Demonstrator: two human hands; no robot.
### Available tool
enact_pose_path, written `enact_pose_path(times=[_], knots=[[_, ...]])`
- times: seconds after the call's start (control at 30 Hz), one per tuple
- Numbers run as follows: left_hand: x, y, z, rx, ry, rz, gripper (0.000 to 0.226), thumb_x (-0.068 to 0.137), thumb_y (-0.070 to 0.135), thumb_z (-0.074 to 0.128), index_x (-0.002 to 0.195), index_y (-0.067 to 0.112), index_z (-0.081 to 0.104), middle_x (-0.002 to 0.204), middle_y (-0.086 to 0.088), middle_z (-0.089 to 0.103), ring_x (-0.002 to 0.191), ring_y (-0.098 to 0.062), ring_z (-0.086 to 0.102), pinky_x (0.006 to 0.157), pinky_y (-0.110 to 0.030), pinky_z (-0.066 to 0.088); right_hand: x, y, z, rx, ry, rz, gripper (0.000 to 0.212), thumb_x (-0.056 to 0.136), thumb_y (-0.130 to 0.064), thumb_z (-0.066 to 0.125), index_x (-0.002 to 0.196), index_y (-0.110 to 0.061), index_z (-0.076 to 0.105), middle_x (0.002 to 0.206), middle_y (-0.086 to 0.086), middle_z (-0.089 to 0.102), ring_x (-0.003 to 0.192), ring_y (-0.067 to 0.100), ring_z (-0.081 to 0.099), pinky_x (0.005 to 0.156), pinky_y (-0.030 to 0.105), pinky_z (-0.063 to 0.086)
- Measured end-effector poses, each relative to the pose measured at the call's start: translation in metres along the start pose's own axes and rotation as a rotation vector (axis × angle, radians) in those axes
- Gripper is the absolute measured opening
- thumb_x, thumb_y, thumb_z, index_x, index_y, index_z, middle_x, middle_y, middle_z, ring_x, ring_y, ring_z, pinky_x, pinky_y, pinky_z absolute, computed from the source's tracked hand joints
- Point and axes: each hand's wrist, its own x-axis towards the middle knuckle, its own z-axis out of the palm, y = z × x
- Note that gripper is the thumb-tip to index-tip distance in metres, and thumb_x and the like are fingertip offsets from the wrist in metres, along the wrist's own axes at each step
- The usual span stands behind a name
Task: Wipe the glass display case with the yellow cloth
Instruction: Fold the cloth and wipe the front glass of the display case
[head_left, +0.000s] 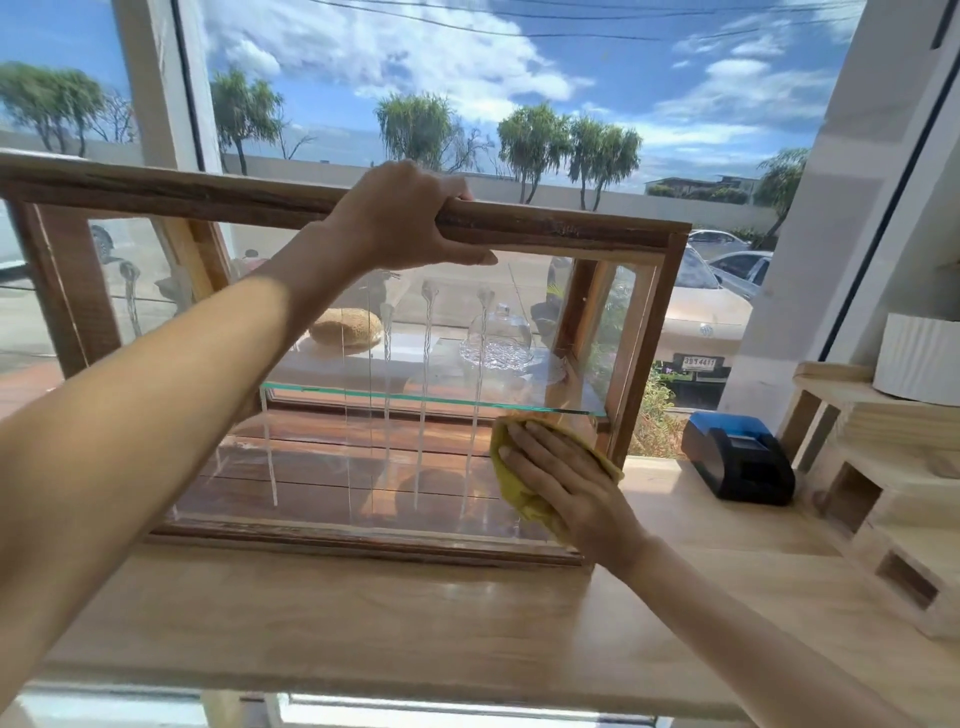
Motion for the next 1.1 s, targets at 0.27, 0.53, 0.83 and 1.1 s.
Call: enact_pose_path(times=[0.27,0.53,0.83,1.1], knots=[[-0.02,-0.03,-0.008,0.166,0.055,-0.029,0.09,0.062,0.087,0.031,0.101,0.014,0.069,0.059,-0.008,0.066,0.056,-0.027,0.063,0.063,-0.034,0.051,0.089,0.048,-0.036,-0.126,0.123,0.012,0.046,0.092,-0.003,0.055,0.136,0.0,0.044,0.145,0.016,0.038,0.14,0.026,0.029,0.116,0.04,0.024],[-0.022,-0.03,-0.008,0.136,0.101,-0.035,0.096,0.062,0.091,0.026,0.096,0.013,0.072,0.058,-0.008,0.066,0.055,-0.026,0.063,0.062,-0.035,0.052,0.131,0.061,-0.034,-0.125,-0.011,-0.039,0.063,0.079,0.011,0.054,0.14,-0.002,0.041,0.149,0.011,0.036,0.141,0.023,0.029,0.117,0.041,0.024],[-0.021,-0.034,-0.006,0.109,0.06,-0.059,0.097,0.062,0.093,0.022,0.103,0.021,0.072,0.058,-0.006,0.067,0.055,-0.025,0.062,0.062,-0.035,0.054,0.122,0.047,0.0,-0.182,-0.093,-0.185,0.044,0.096,-0.007,0.045,0.14,-0.006,0.042,0.148,0.009,0.039,0.14,0.022,0.032,0.116,0.038,0.025],[-0.024,-0.03,-0.007,0.095,0.083,-0.06,0.092,0.063,0.091,0.028,0.107,0.022,0.07,0.055,-0.006,0.066,0.055,-0.025,0.062,0.063,-0.03,0.049,0.052,0.029,0.047,-0.119,-0.192,-0.202,0.046,0.1,-0.009,0.037,0.146,-0.009,0.031,0.151,0.006,0.033,0.141,0.018,0.028,0.111,0.041,0.034]])
